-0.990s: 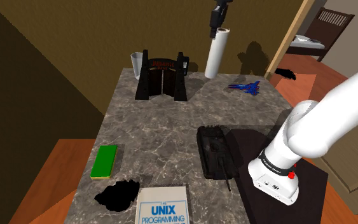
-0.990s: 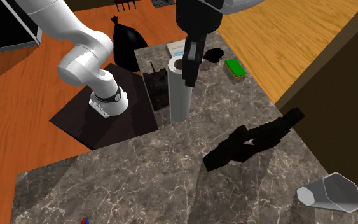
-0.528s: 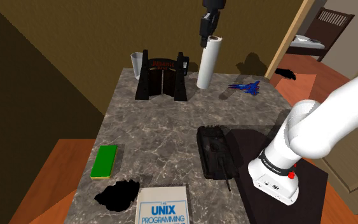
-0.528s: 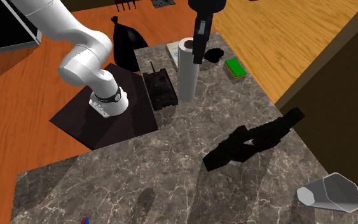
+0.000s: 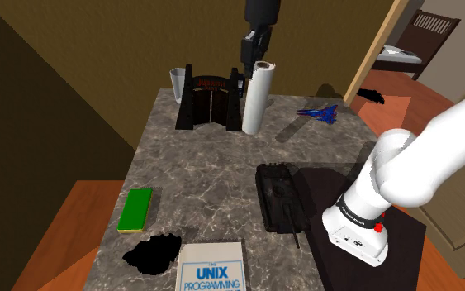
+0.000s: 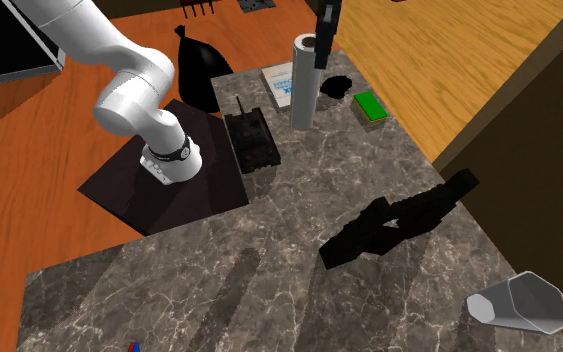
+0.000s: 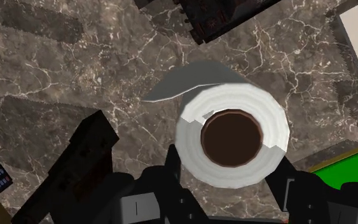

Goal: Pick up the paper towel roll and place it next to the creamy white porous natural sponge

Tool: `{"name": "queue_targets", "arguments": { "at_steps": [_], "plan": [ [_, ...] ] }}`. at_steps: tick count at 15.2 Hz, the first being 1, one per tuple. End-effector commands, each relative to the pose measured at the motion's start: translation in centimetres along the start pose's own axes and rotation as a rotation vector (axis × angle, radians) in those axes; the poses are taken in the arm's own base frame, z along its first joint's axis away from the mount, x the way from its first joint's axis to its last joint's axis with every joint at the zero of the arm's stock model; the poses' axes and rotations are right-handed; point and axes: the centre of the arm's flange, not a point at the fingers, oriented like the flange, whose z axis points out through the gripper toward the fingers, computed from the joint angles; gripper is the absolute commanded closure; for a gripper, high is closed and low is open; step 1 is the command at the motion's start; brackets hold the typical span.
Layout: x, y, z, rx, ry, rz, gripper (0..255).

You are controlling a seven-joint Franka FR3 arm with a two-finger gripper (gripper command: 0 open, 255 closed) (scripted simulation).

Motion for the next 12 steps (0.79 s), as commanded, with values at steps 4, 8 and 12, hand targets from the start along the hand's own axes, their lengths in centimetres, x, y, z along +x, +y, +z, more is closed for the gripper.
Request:
{"name": "queue_targets", "arguments": {
  "at_steps": [4, 8, 12],
  "plan": [
    [0.4, -6.6, 1.5, 0.000, 0.000, 0.002, 255],
    [0.7, -11.8, 2.4, 0.000, 0.000, 0.002, 255],
    [1.1, -17.0, 3.2, 0.000, 0.000, 0.002, 255]
  ]
}}
